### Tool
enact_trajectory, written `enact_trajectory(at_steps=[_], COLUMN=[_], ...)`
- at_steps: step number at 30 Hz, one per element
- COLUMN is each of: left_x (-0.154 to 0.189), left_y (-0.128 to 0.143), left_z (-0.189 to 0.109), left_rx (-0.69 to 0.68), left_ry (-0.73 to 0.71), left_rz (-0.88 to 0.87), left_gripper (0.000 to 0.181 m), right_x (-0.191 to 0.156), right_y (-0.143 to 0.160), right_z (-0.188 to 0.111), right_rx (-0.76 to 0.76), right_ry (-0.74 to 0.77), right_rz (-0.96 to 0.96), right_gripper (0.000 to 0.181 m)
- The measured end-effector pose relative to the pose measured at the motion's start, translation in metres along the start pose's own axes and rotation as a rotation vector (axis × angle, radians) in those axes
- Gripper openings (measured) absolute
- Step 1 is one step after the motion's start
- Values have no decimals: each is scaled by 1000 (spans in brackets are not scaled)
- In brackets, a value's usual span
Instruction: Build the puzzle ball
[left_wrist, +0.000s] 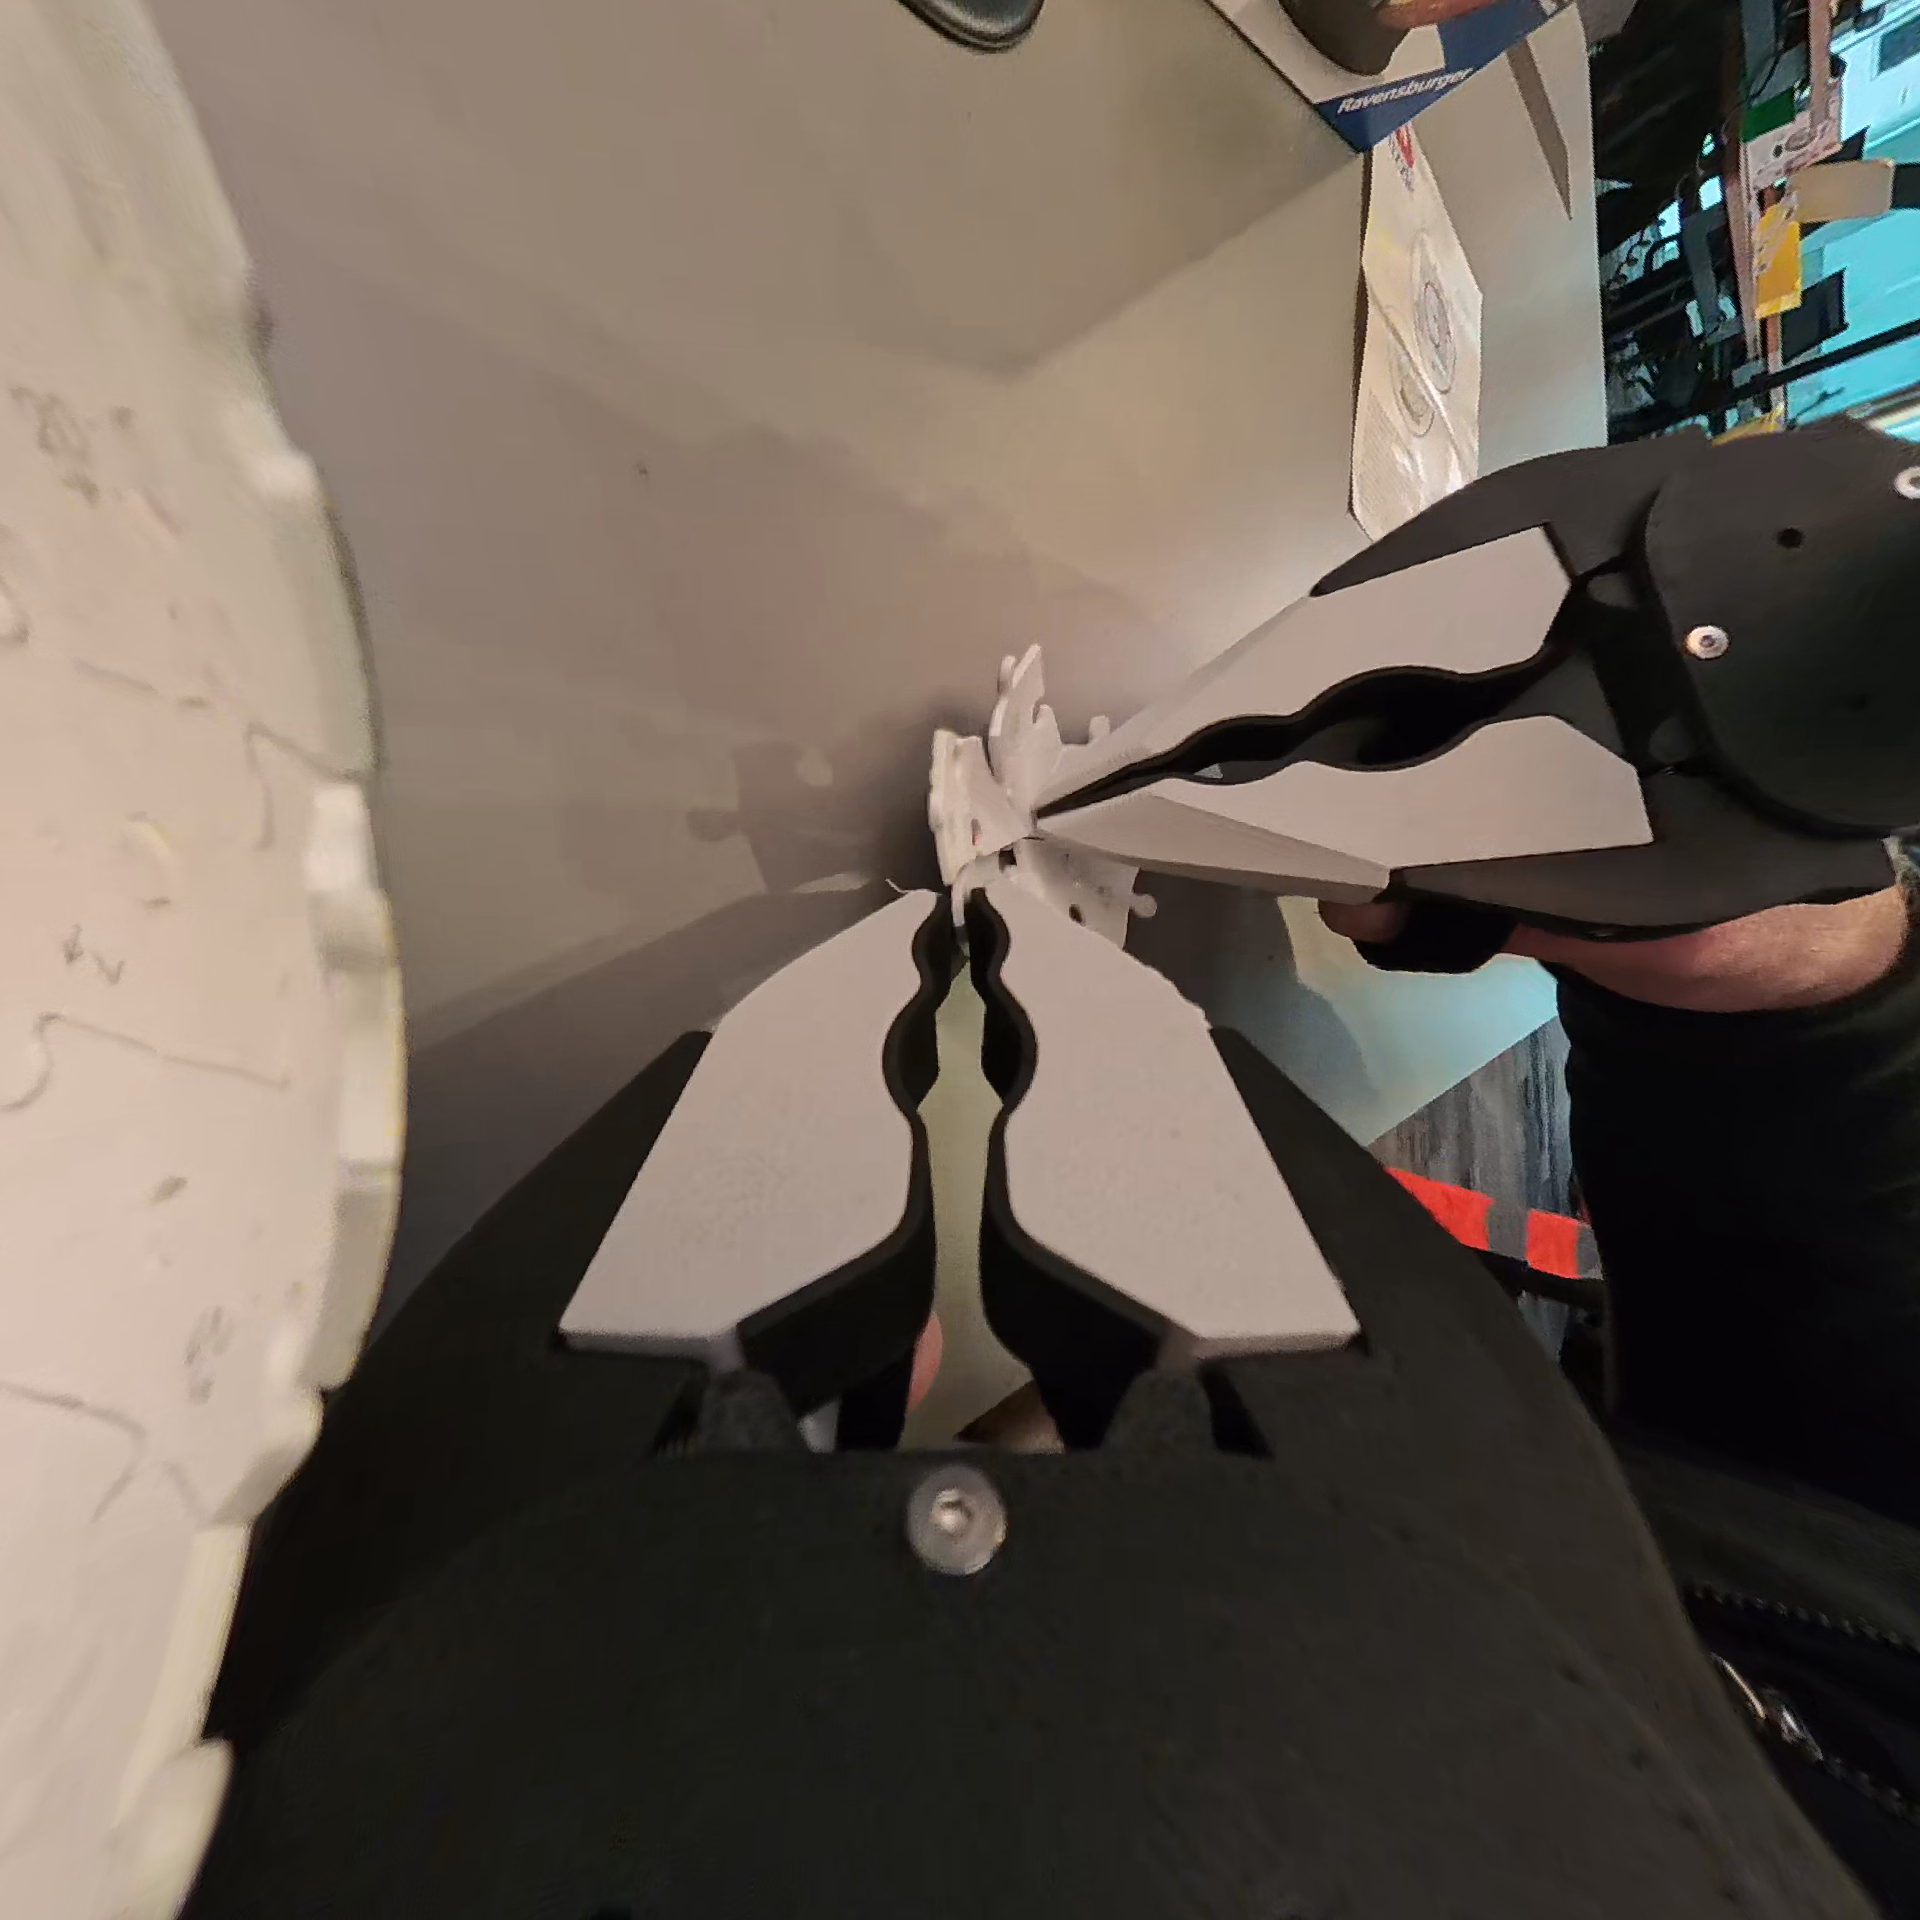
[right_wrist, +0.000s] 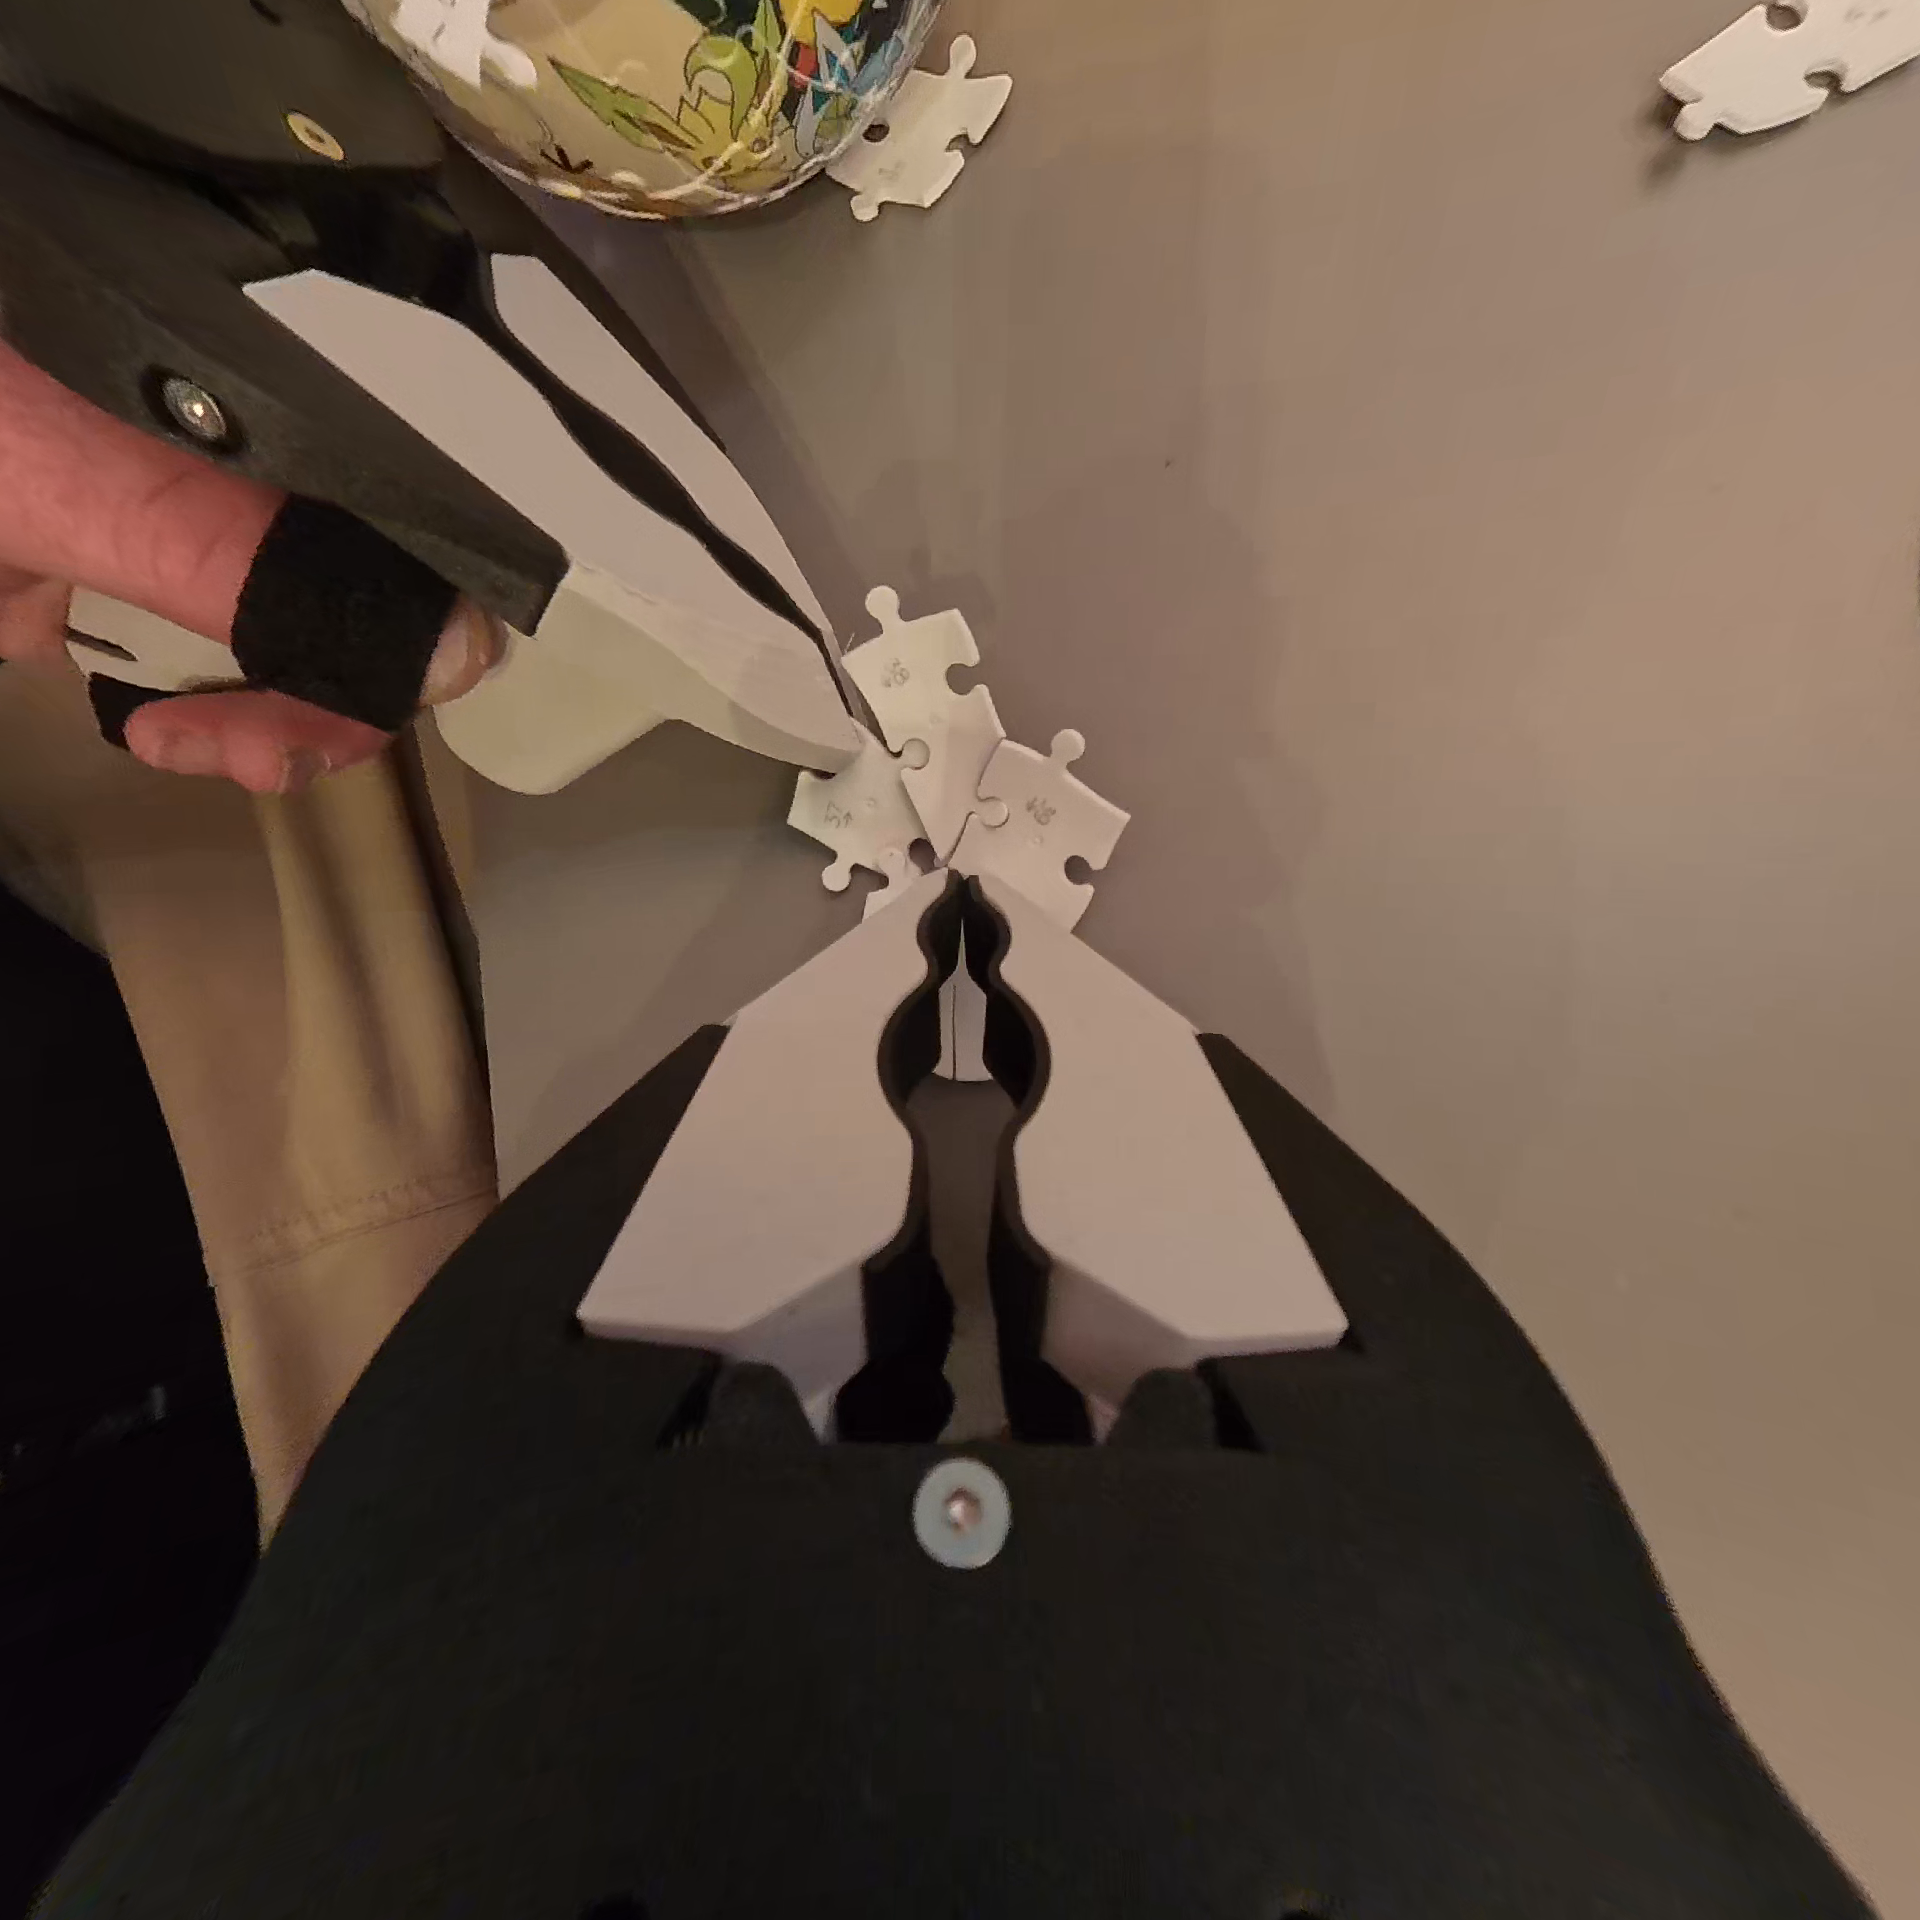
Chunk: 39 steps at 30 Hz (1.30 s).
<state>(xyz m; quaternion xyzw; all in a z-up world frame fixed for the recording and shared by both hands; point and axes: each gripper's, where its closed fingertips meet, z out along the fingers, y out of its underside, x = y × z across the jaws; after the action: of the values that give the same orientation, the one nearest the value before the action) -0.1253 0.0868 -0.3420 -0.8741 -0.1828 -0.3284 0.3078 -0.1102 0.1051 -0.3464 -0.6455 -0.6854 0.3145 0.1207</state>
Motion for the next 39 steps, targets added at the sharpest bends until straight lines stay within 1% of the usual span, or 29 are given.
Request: enact_trajectory(at_steps=[14,18,23,27,39], left_x=[-2,-2,-3,-3,-3], left_y=[4,4,6,7,8], left_z=[-4,-5,-7,-7,-7], left_rx=[-66,-67,-73,-82,-95], left_ry=[28,34,36,36,49], left_rz=[-2,-14,-17,-18,-55], left_gripper=[2,2,2,2,2], right_x=[3,-1,-16,-12,-11], right_y=[-1,-2,-5,2,-2], right_z=[1,0,-4,5,7], right_rx=[12,11,6,-22,-2], right_ry=[37,42,-4,7,35], right_rz=[-81,-120,-181,-182,-217], right_gripper=[0,0,0,0,0])
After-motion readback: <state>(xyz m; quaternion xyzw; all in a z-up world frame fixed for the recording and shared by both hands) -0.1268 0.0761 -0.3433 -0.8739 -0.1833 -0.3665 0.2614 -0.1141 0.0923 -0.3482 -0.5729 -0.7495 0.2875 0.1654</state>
